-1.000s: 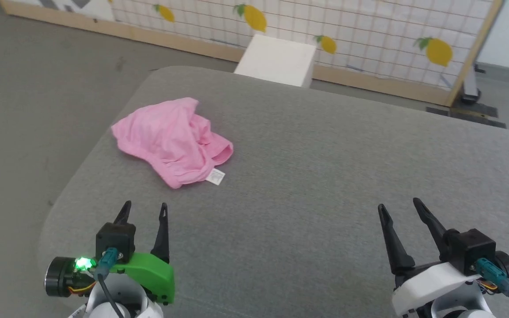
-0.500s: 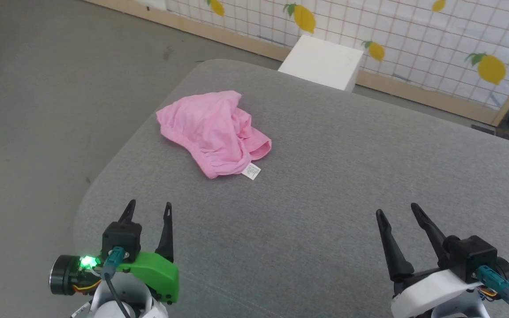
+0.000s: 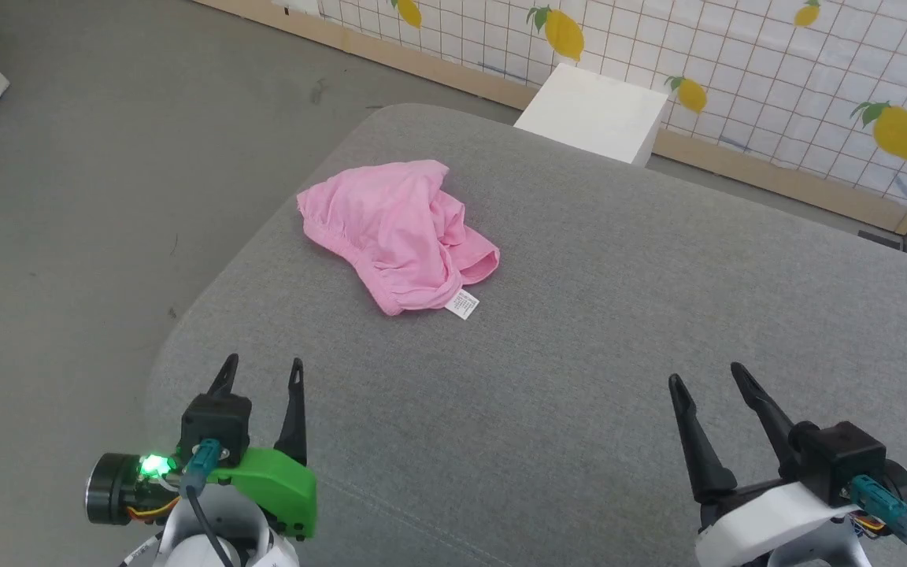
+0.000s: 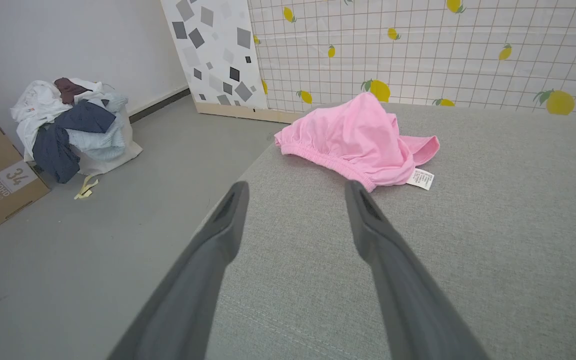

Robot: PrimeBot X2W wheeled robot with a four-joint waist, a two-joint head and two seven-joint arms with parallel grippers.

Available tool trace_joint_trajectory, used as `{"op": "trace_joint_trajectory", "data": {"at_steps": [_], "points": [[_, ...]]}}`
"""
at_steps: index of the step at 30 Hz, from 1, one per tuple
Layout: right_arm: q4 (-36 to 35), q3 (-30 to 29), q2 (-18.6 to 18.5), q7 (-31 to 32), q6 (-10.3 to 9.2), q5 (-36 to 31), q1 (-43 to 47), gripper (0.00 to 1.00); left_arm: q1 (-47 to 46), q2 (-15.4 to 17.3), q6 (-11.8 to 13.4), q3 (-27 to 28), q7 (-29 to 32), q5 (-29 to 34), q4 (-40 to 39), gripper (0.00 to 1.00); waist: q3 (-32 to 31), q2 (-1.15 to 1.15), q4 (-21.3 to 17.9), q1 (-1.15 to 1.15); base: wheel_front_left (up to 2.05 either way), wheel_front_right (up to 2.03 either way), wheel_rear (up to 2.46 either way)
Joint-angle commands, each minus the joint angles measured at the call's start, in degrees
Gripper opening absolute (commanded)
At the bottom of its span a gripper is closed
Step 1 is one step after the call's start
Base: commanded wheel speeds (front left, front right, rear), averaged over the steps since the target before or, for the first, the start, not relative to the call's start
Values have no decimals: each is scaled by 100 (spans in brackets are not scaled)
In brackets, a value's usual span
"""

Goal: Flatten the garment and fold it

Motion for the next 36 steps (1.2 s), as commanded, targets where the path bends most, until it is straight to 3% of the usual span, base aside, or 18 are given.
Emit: {"op": "trace_joint_trajectory", "data": {"at_steps": [1,16,29,36], "points": [[-33,7,10,17,-9,40,65,100,-91,32,36,-12,-40,-21,-1,100,6,0,-10,0,0,0,0],[-316,-105,-119,135,-9,-94,-141,100,-422,107,-106,-5,129,-282,-16,100,696,0,-467,0,0,0,0],[-596,-155,-325,191,-9,-243,-569,100,-2320,553,-890,-101,1083,-759,1007,100,1824,0,-1126,0,0,0,0],[-748,-189,-382,201,-9,-301,-783,100,-3593,970,-1087,-341,1807,-1236,1894,100,2360,0,-1421,0,0,0,0]]}}
